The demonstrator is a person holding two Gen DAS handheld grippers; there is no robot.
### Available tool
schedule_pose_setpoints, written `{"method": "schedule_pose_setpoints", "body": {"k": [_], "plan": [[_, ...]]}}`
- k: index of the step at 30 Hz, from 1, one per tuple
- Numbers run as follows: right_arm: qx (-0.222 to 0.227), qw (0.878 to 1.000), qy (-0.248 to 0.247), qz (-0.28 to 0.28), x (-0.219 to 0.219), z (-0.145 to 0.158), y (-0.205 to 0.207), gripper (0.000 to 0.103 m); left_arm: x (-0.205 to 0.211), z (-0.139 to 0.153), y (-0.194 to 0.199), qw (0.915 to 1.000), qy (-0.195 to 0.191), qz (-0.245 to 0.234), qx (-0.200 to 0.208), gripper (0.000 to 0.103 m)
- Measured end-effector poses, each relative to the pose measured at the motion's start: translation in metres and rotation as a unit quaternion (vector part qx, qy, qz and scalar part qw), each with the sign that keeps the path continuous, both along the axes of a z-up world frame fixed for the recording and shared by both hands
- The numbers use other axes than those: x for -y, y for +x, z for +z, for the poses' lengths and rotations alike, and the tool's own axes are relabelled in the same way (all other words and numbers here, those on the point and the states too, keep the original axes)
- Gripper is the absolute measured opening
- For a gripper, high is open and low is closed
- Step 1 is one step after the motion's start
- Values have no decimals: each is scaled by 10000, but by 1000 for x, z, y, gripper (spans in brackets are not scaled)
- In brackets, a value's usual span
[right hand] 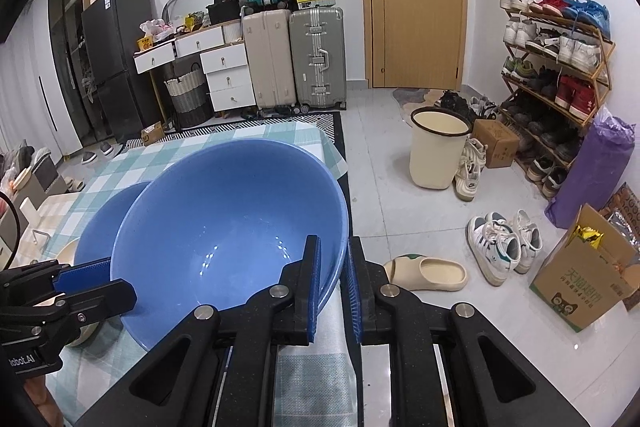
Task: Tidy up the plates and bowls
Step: 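Close both tools on the rim of the third light-blue bowl, then lift the bowl with both tools and lower it into the nested bowls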
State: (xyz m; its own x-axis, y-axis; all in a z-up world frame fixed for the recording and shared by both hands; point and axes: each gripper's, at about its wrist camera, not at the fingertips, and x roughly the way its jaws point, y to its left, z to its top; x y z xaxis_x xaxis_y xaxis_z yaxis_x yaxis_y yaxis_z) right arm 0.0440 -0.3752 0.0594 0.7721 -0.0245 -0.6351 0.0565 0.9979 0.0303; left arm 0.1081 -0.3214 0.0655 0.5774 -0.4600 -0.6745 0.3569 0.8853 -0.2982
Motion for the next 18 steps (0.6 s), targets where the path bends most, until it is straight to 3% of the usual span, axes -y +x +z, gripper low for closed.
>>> {"method": "schedule_pose_setpoints", "body": {"k": [18], "plan": [[319,9994,-108,67,-22,37,-24,14,-19,50,-47,9993,-12,-12,372,36]]}}
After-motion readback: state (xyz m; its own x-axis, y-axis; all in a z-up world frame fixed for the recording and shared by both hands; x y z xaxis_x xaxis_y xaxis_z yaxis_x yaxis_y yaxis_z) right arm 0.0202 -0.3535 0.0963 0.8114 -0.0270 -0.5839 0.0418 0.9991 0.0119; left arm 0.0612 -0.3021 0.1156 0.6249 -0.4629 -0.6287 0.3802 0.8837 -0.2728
